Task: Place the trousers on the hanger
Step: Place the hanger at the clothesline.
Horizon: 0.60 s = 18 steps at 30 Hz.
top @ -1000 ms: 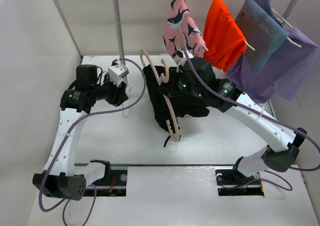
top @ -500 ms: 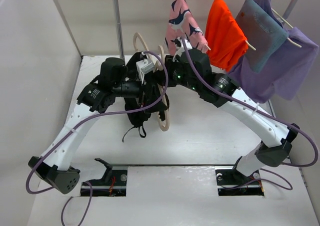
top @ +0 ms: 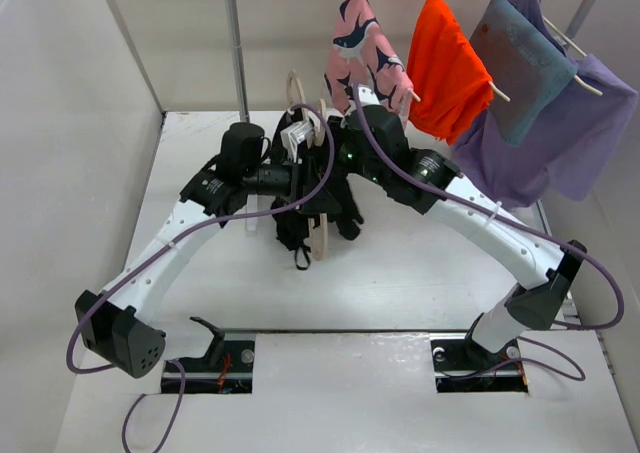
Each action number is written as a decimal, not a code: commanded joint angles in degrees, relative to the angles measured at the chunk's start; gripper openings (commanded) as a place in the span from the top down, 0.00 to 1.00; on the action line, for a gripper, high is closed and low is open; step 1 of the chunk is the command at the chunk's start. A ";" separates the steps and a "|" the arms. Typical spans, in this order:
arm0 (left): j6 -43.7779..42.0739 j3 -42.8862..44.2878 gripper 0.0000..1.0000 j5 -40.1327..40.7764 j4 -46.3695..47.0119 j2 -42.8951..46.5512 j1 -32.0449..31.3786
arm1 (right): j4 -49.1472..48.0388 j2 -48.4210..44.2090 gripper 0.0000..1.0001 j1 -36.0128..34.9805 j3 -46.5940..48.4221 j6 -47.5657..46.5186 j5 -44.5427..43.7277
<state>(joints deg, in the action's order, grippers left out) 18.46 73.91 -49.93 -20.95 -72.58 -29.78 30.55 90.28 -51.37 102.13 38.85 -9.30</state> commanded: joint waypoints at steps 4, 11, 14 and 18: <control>7.90 -3.33 0.78 -5.88 7.15 -0.64 2.97 | -12.53 -0.02 1.00 -1.36 1.32 2.63 2.71; 11.07 -2.63 1.00 -10.35 9.87 1.73 5.52 | -15.52 1.03 1.00 -0.66 -1.14 1.58 2.71; 14.04 -2.63 1.00 -10.88 12.93 3.31 6.66 | -14.99 1.57 0.96 0.66 -0.09 0.97 3.24; 20.02 -0.97 1.00 -12.03 20.57 3.85 9.12 | -13.06 1.57 0.51 2.41 1.14 -0.78 5.95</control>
<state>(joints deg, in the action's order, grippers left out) 34.76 70.48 -59.55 -13.39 -72.18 -22.59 21.58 92.42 -49.80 100.51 39.00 -7.88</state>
